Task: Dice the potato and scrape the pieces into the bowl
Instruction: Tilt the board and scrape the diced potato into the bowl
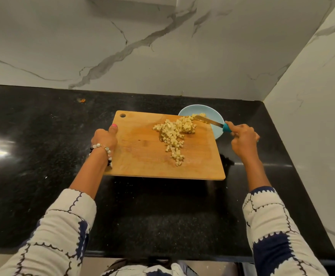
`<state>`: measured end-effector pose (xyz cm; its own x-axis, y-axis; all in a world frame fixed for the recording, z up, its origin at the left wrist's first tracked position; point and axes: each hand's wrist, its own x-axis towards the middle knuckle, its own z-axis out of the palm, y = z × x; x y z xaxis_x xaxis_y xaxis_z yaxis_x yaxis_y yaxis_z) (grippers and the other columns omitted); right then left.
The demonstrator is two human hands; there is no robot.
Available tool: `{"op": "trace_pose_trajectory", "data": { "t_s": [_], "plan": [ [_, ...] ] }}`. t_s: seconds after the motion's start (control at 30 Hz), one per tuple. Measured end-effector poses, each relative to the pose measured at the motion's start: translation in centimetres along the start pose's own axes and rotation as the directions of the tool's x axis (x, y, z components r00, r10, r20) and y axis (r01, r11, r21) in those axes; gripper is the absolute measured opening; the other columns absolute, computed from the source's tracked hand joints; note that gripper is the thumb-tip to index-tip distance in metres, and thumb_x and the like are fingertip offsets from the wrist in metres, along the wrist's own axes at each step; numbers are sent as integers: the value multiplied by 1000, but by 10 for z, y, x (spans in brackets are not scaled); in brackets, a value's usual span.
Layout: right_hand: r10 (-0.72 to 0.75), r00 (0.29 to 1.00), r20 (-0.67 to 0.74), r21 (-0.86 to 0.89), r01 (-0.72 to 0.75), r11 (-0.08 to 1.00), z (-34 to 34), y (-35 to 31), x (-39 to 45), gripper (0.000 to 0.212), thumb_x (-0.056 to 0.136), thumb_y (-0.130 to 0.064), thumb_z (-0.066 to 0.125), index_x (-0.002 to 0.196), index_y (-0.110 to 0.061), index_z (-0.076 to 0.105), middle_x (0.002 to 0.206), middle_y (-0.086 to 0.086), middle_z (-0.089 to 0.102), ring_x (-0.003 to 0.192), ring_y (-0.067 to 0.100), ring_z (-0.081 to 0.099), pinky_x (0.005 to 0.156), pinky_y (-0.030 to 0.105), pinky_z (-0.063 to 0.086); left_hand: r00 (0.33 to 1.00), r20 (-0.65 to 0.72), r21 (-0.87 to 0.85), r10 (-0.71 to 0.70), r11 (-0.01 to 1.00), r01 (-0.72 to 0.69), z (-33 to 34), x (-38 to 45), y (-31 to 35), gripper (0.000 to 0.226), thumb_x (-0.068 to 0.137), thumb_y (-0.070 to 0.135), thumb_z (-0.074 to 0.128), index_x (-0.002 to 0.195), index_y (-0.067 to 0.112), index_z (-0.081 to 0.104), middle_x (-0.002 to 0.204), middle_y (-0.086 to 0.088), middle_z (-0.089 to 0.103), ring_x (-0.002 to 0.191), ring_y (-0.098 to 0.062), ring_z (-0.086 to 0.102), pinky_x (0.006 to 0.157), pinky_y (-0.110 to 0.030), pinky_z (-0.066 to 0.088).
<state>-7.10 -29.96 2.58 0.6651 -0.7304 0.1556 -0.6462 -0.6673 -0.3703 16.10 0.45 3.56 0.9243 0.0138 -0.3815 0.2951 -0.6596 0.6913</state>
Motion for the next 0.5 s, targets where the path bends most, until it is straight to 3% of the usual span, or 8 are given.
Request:
{"op": "trace_pose_trajectory", "data": {
  "t_s": [0.2,0.33,0.5],
  "plan": [
    [-137,990,36,121,131,984,-10,2,-31,54,88,11,45,127,-23,58,108,6,58,100,23,47,97,51,39,1000,10,1,15,1000,-15,3,0,3,53,92,52,42,111,4,52,113,-16,57,100,-35,55,85,-44,44],
    [-178,980,85,-29,181,983,-17,4,-42,54,89,7,48,128,-28,57,107,5,57,102,23,45,95,40,27,999,18,5,28,1000,-28,3,-1,6,54,92,53,42,108,3,55,111,-16,58,98,-35,56,89,-46,46],
    [-73,994,83,-114,82,990,-15,-3,-36,59,89,8,45,133,-30,52,116,7,53,109,25,42,98,38,22,998,36,3,47,999,-47,3,-4,7,55,92,54,42,106,3,55,110,-16,59,98,-35,56,91,-48,46]
  ]
}}
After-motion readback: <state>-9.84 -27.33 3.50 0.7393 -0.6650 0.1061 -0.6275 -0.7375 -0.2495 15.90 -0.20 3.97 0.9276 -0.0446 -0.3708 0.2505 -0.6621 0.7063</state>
